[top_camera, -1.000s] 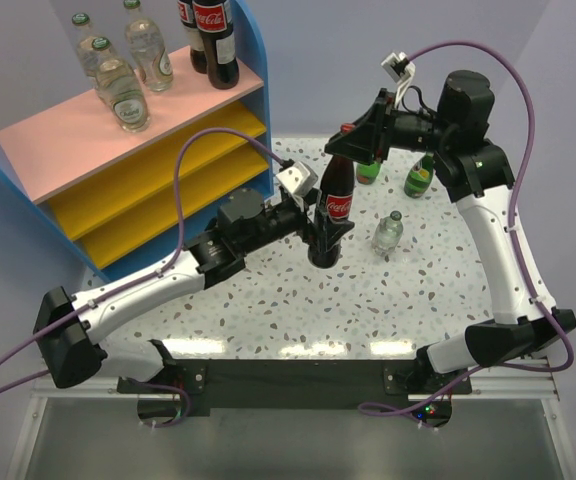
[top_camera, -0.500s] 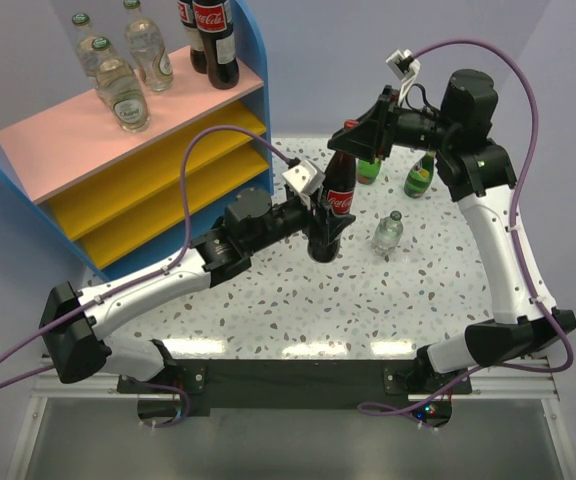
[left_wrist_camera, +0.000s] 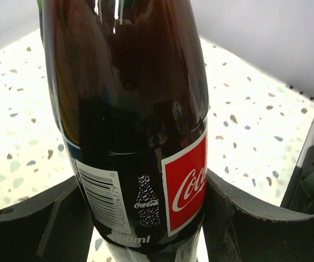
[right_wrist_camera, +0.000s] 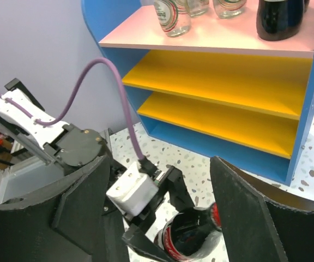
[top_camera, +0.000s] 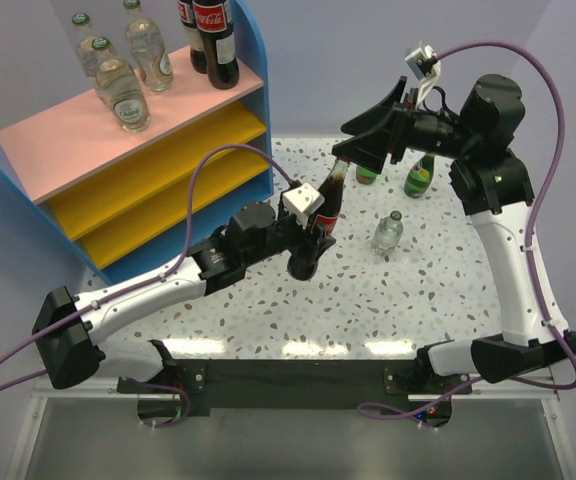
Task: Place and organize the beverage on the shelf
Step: Adjust the drink, then place the drink on the shelf.
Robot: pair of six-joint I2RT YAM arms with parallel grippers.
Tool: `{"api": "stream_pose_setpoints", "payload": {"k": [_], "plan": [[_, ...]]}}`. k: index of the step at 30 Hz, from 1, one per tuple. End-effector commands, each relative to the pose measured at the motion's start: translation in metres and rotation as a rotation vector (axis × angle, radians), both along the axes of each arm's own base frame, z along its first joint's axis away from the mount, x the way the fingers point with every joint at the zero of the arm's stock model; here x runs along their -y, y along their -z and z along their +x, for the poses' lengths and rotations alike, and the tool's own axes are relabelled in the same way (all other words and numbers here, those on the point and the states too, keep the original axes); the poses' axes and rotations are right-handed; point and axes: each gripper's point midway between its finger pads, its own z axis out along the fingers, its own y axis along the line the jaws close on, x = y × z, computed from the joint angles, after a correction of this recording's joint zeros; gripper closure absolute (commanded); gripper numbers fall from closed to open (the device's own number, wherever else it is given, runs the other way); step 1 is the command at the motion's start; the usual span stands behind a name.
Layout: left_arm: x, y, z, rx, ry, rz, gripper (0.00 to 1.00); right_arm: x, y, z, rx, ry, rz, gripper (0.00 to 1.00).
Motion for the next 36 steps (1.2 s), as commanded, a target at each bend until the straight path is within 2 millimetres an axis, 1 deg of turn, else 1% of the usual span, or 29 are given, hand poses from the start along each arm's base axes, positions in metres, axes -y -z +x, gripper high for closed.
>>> {"api": "stream_pose_setpoints", "payload": {"k": [1,5,6,7,9,10,12,13,14,15,16,17,18,19,20,21,22,24,25,27,28,29,30,31,32,34,35,36], "plan": [[-0.023,-0.134,-0.005,0.267,-0.043,-0.313,1.0,0.001,-0.018,-0.015,0.079,-0.031,0.022,0.22],[-0.036,-0.142,-0.008,0.299,-0.073,-0.315,1.0,0.004,-0.02,-0.02,0.106,-0.026,0.009,0.21],[-0.043,-0.149,-0.009,0.312,-0.091,-0.325,1.0,0.005,-0.02,-0.022,0.109,-0.021,0.003,0.21],[-0.047,-0.151,-0.009,0.324,-0.1,-0.317,1.0,0.007,-0.021,-0.02,0.126,-0.006,-0.003,0.21],[-0.058,-0.156,-0.009,0.33,-0.134,-0.308,1.0,0.014,-0.024,-0.019,0.135,0.022,-0.003,0.21],[-0.063,-0.164,-0.009,0.346,-0.15,-0.303,1.0,0.018,-0.025,-0.017,0.133,0.041,-0.002,0.21],[-0.077,-0.168,-0.004,0.348,-0.215,-0.276,1.0,0.031,-0.025,-0.009,0.127,0.101,0.0,0.21],[-0.084,-0.181,-0.004,0.365,-0.237,-0.288,1.0,0.034,-0.025,-0.006,0.123,0.116,0.0,0.21],[-0.093,-0.189,-0.001,0.383,-0.276,-0.285,1.0,0.042,-0.02,0.001,0.109,0.152,-0.005,0.21],[-0.1,-0.203,-0.001,0.393,-0.299,-0.297,1.0,0.049,-0.017,0.006,0.116,0.19,-0.016,0.21],[-0.106,-0.211,-0.001,0.421,-0.318,-0.281,1.0,0.05,-0.013,0.007,0.109,0.19,-0.024,0.21],[-0.112,-0.217,0.003,0.427,-0.352,-0.275,1.0,0.055,-0.004,0.013,0.082,0.222,-0.036,0.21],[-0.116,-0.223,0.004,0.435,-0.371,-0.268,1.0,0.058,-0.001,0.015,0.075,0.237,-0.041,0.2],[-0.125,-0.242,0.003,0.467,-0.393,-0.28,1.0,0.06,0.003,0.016,0.08,0.247,-0.052,0.2],[-0.132,-0.249,0.004,0.477,-0.425,-0.281,1.0,0.064,0.011,0.019,0.059,0.264,-0.064,0.2],[-0.134,-0.253,0.007,0.484,-0.442,-0.275,1.0,0.068,0.014,0.022,0.053,0.288,-0.073,0.2],[-0.142,-0.27,0.005,0.514,-0.463,-0.288,1.0,0.07,0.016,0.023,0.065,0.297,-0.084,0.2],[-0.149,-0.28,0.009,0.533,-0.503,-0.284,1.0,0.076,0.024,0.028,0.046,0.325,-0.1,0.2],[-0.157,-0.295,0.007,0.558,-0.522,-0.296,1.0,0.078,0.026,0.03,0.048,0.335,-0.107,0.2],[-0.161,-0.302,0.014,0.571,-0.56,-0.29,1.0,0.082,0.033,0.033,0.031,0.35,-0.118,0.2],[-0.17,-0.316,0.013,0.595,-0.584,-0.302,1.0,0.084,0.035,0.034,0.033,0.355,-0.125,0.2],[-0.171,-0.319,0.017,0.601,-0.599,-0.297,1.0,0.084,0.038,0.036,0.028,0.356,-0.13,0.2],[-0.176,-0.33,0.016,0.616,-0.615,-0.318,1.0,0.086,0.041,0.037,0.025,0.363,-0.135,0.2],[-0.182,-0.334,0.018,0.628,-0.635,-0.315,1.0,0.087,0.043,0.038,0.023,0.366,-0.138,0.2],[-0.183,-0.336,0.023,0.633,-0.65,-0.311,1.0,0.087,0.046,0.04,0.015,0.368,-0.143,0.2],[-0.195,-0.35,0.024,0.659,-0.686,-0.334,1.0,0.089,0.049,0.041,0.017,0.372,-0.149,0.2],[-0.196,-0.353,0.027,0.669,-0.69,-0.337,1.0,0.089,0.053,0.043,0.007,0.372,-0.153,0.2],[-0.201,-0.363,0.026,0.687,-0.7,-0.358,1.0,0.09,0.053,0.042,0.01,0.373,-0.156,0.2]]}}
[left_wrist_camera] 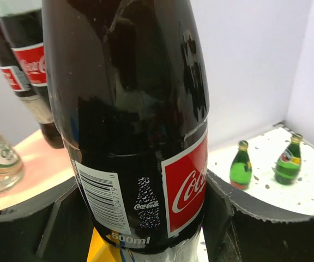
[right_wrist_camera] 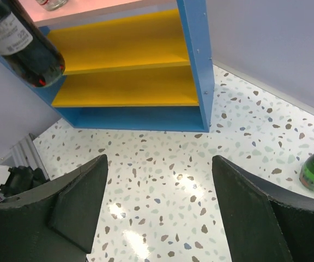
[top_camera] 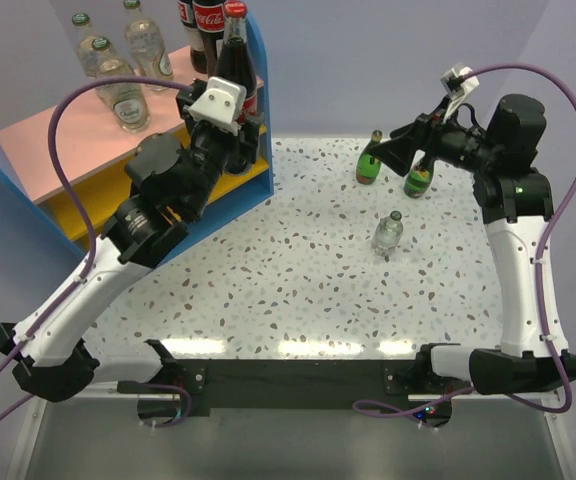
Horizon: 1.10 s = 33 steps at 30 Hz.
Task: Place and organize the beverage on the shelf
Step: Place the drink on the shelf.
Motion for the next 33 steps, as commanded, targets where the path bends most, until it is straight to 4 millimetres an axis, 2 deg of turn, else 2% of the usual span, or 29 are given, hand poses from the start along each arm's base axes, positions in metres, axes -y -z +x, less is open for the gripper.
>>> {"api": "stream_pose_setpoints", "payload": {"k": [1,2,6,8,12,14,20,22,33], "plan": [[-0.059,-0.125,-0.024,0.32,-0.077,-0.282,1.0,0.006,0.003,0.001,0.022,0.023,-0.027,0.2],[-0.057,-0.126,-0.018,0.323,-0.077,-0.276,1.0,0.007,0.004,0.002,0.021,0.025,-0.028,0.2],[-0.067,-0.149,-0.017,0.38,-0.097,-0.298,1.0,0.009,0.01,0.005,0.01,0.031,-0.037,0.19],[-0.067,-0.152,-0.01,0.385,-0.113,-0.295,1.0,0.011,0.013,0.006,0.006,0.035,-0.04,0.19],[-0.081,-0.163,-0.004,0.414,-0.147,-0.322,1.0,0.013,0.017,0.007,0.0,0.036,-0.043,0.19],[-0.085,-0.162,0.007,0.413,-0.161,-0.327,1.0,0.013,0.018,0.008,-0.002,0.035,-0.043,0.19],[-0.101,-0.173,0.017,0.443,-0.187,-0.348,1.0,0.012,0.023,0.008,-0.013,0.027,-0.047,0.19],[-0.107,-0.175,0.021,0.45,-0.192,-0.357,1.0,0.022,0.022,0.012,-0.01,0.054,-0.047,0.19],[-0.127,-0.174,0.041,0.463,-0.227,-0.346,1.0,0.025,0.026,0.016,-0.024,0.056,-0.043,0.19]]}}
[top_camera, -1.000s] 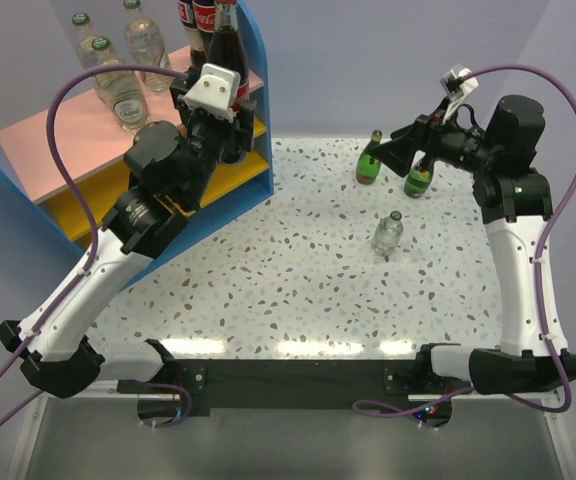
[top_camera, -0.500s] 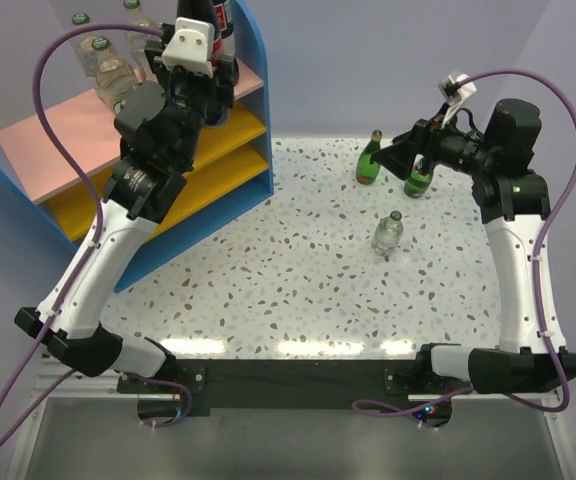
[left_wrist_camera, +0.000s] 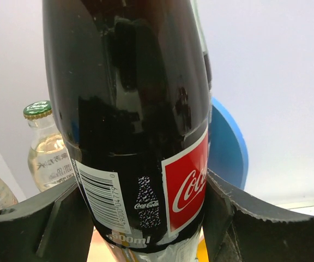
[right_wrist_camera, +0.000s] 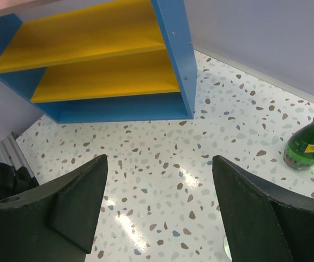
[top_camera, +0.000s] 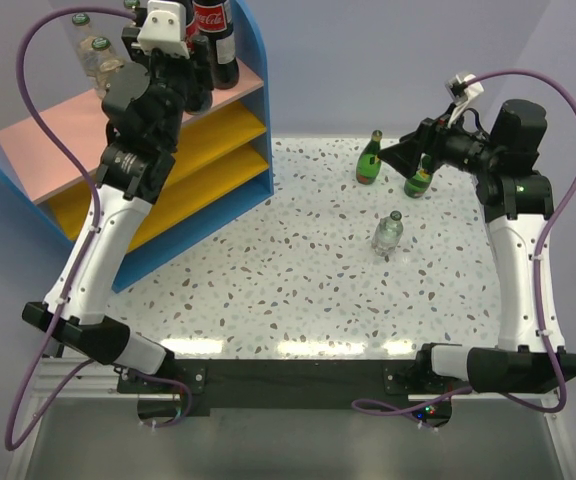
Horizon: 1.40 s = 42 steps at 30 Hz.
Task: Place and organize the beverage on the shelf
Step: Place the drink on the shelf.
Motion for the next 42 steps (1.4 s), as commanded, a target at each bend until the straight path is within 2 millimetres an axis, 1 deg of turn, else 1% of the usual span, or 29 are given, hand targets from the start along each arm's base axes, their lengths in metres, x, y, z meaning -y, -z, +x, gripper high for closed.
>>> {"api": "stream_pose_setpoints", "payload": {"k": [1,6,12,13,25,36,42], "plan": [[-0.032,-0.127,-0.064,0.419,0.026,-0.177,1.0,0.002,-0.002,0.003,0.02,-0.005,-0.005,0.19],[-0.037,-0.126,-0.055,0.423,0.023,-0.175,1.0,0.003,-0.002,0.003,0.016,-0.004,-0.004,0.19],[-0.037,-0.126,-0.047,0.43,0.034,-0.165,1.0,0.004,-0.002,0.005,0.012,-0.004,0.0,0.19],[-0.036,-0.124,-0.044,0.426,0.036,-0.163,1.0,0.004,-0.002,0.005,0.013,-0.004,-0.001,0.19],[-0.036,-0.121,-0.03,0.441,0.039,-0.134,1.0,0.008,0.002,0.009,0.001,0.004,0.002,0.19],[-0.042,-0.108,-0.02,0.448,0.04,-0.113,1.0,0.011,0.003,0.012,-0.01,0.007,0.011,0.19],[-0.041,-0.098,-0.011,0.434,0.05,-0.108,1.0,0.012,0.005,0.014,-0.015,0.01,0.014,0.19]]}}
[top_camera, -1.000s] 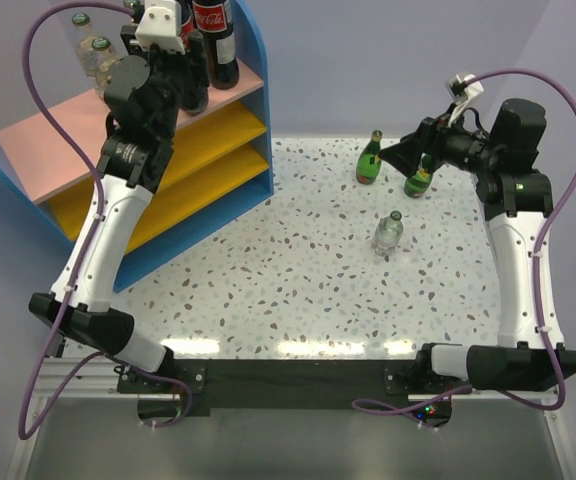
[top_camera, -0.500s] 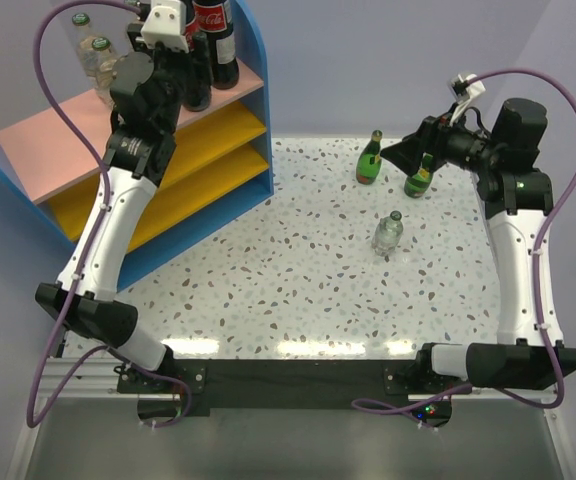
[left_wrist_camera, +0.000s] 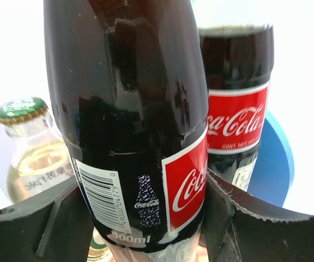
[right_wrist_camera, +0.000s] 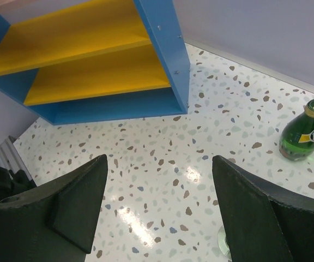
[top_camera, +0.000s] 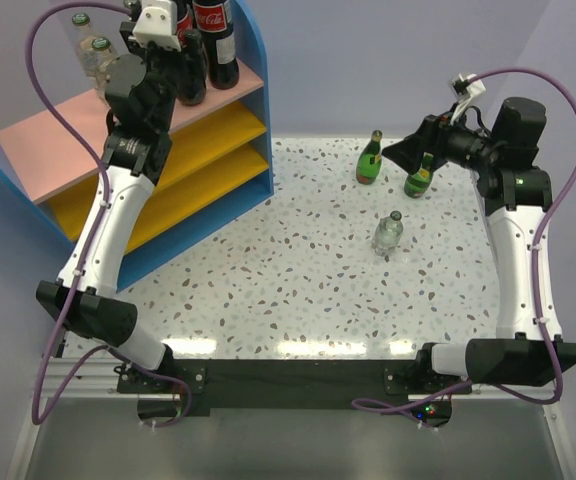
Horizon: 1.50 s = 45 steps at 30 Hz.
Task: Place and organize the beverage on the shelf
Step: Place the drink on the shelf.
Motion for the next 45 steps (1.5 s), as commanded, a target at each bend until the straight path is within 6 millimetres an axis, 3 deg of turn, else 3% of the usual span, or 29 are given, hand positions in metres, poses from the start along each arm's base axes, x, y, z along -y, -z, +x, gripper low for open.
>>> {"api": "stream_pose_setpoints", "payload": {"k": [1,22,31,40,45], "plan": [[-0.016,-0.119,-0.066,0.413,0.031,-0.111,1.0,-0.001,-0.008,-0.001,0.03,-0.021,0.008,0.19],[-0.012,-0.093,-0.057,0.377,0.069,-0.099,0.99,0.002,-0.006,0.0,0.024,-0.016,0.013,0.19],[-0.015,-0.094,-0.062,0.377,0.058,-0.095,0.78,0.001,-0.006,-0.001,0.021,-0.021,0.021,0.19],[-0.017,-0.094,-0.064,0.367,0.05,-0.077,0.45,0.001,-0.008,-0.002,0.021,-0.022,0.028,0.19],[-0.016,-0.095,-0.065,0.359,0.049,-0.071,0.36,0.001,-0.01,-0.003,0.021,-0.026,0.034,0.19]]}}
